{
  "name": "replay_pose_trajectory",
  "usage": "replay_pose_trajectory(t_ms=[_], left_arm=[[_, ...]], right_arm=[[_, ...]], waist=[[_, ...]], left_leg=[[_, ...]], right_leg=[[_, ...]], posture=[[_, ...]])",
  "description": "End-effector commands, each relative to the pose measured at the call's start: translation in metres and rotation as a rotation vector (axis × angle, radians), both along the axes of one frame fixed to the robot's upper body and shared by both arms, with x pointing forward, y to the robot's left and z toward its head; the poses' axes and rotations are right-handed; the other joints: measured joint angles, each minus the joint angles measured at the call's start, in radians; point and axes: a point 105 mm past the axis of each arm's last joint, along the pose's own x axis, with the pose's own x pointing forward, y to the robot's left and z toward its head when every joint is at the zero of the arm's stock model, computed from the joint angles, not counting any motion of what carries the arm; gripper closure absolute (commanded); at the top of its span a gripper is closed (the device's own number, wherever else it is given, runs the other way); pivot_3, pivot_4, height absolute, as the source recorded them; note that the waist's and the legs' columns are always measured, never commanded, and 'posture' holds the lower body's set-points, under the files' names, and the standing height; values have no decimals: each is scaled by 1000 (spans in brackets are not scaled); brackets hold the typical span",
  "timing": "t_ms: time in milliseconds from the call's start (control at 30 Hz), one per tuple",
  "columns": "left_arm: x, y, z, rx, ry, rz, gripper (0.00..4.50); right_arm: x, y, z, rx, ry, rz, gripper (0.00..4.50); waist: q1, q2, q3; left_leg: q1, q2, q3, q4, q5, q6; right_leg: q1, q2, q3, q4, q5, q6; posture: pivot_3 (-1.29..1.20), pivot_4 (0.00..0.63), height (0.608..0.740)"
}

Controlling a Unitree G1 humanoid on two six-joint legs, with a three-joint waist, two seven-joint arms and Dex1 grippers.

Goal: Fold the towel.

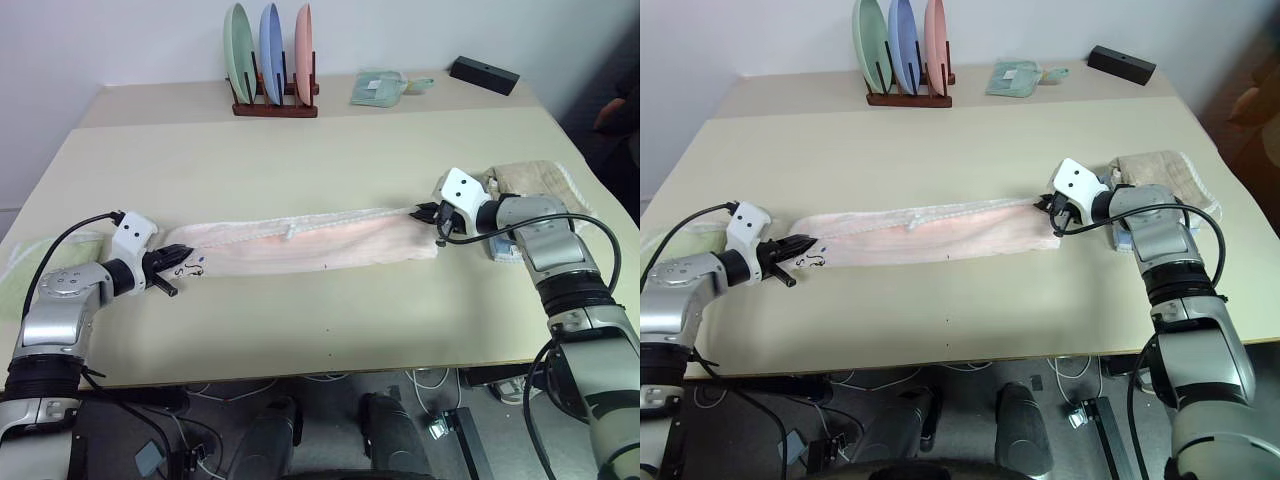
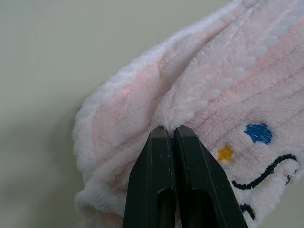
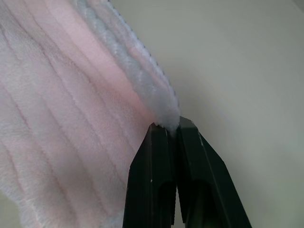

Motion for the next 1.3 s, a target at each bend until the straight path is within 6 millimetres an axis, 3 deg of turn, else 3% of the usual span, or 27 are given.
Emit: replay_pose_trajectory(t_ms=[33, 67, 267, 500, 633, 667, 767, 900, 1033, 1100, 1200, 1300], left_arm=[[1, 7, 8, -45, -31, 39, 3879], [1, 8, 9, -49, -37, 51, 3559], [6, 28, 12, -20, -89, 189, 626], [20, 61, 24, -153, -172, 481, 626], [17, 55, 25, -162, -185, 460, 626], [16, 51, 29, -169, -207, 438, 626], [12, 45, 43, -204, -267, 409, 572], [-7, 39, 59, -191, -324, 361, 572], [-22, 43, 68, -164, -377, 394, 572], [-28, 28, 71, -120, -391, 321, 572], [-37, -24, 65, -104, -368, 103, 572], [-46, -79, 56, -139, -327, -102, 572]], right_arm=[[6, 5, 19, 57, -49, -2, 3870], [6, 5, 19, 59, -49, -2, 3564], [15, -3, 24, 41, -110, -66, 666], [28, -18, 32, 39, -196, -198, 666], [22, -22, 35, 56, -203, -202, 666], [17, -21, 37, 76, -197, -191, 666], [2, -20, 44, 145, -157, -160, 35], [-37, -11, 54, 313, -61, -124, 35], [-76, 1, 51, 519, 92, -125, 35], [-89, 3, 38, 627, 188, -189, 35], [-106, 11, 14, 756, 332, -280, 35], [-111, 14, -5, 808, 407, -391, 35]], waist=[[0, 0, 0], [0, 0, 0], [-1, 0, 0], [1, 0, 0], [0, 0, 0], [0, 0, 0], [1, 0, 0], [3, 0, 0], [5, 0, 0], [7, -1, -1], [14, -2, -2], [28, -2, -2]], left_leg=[[0, 0, 0, 0, 0, 0], [0, 0, 0, 0, 0, 0], [0, 0, 0, 0, 0, 0], [0, 0, -1, 1, 1, -1], [0, 0, -1, 0, 2, -3], [0, 0, -1, 0, 2, -3], [-1, 0, -1, 1, 2, -3], [-1, 0, -3, 1, 1, -1], [-1, 0, -6, 1, 0, -1], [-1, 1, -6, 1, 0, -1], [1, 1, -7, 1, 0, -1], [0, 1, -5, 2, 0, -1]], right_leg=[[0, 0, 0, 0, 0, 0], [0, 0, 0, 0, 0, 0], [0, 0, 0, 0, 0, 0], [0, 0, 0, 0, 1, 0], [0, 0, 0, 0, 1, 0], [0, 0, 0, 0, 1, 0], [0, 0, 0, 0, 1, 0], [0, 0, 0, 0, 1, 1], [0, 0, 1, 0, 1, 1], [0, 1, 1, 0, 1, 0], [3, 1, 1, -1, 2, 0], [3, 1, 1, -1, 2, -1]], posture=[[0, 150, 740], [0, 150, 740], [0, 150, 740], [0, 150, 740], [0, 150, 740], [0, 150, 740], [0, 150, 740], [0, 150, 740], [0, 150, 740], [0, 150, 740], [0, 150, 740], [0, 150, 740]])
